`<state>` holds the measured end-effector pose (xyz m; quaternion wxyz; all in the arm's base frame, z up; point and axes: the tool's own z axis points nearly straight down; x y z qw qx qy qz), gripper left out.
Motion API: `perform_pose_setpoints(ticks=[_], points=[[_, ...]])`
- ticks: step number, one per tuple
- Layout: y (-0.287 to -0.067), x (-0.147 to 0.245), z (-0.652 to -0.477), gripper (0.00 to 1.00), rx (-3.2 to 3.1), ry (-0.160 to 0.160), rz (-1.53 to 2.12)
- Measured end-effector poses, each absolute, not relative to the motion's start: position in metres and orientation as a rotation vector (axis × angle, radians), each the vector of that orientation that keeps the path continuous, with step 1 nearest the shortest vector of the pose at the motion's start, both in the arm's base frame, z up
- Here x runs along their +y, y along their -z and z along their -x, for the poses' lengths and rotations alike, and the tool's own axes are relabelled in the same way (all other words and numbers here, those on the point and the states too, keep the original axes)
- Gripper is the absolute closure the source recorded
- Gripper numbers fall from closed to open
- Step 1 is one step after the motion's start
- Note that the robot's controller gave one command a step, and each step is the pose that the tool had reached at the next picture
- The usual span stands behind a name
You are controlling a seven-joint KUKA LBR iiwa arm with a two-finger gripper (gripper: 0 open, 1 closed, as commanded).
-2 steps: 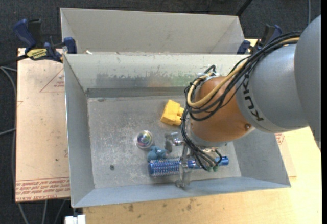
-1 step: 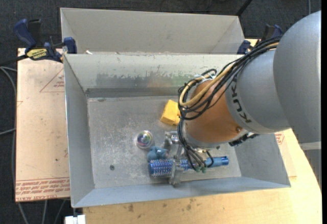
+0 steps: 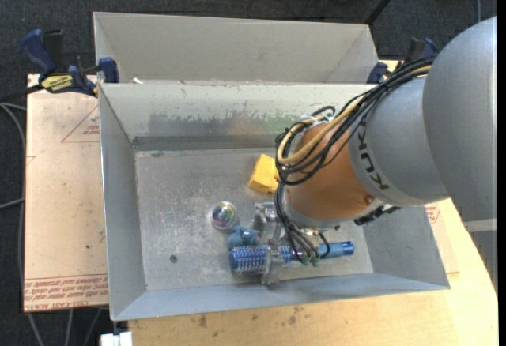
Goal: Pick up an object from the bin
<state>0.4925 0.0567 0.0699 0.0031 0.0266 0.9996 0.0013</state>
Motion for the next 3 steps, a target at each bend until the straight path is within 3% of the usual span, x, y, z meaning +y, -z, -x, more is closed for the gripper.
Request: perform_pose_setpoints(ticks=[1, 2, 3], points=[[-0.069, 0.057, -0.492, 1.0, 3.138, -0.004, -0.084], [-0.072, 0.057, -0.491, 1.0, 3.142, -0.002, -0.084], [-0.119, 0.058, -0.492, 1.0, 3.137, -0.004, -0.083]])
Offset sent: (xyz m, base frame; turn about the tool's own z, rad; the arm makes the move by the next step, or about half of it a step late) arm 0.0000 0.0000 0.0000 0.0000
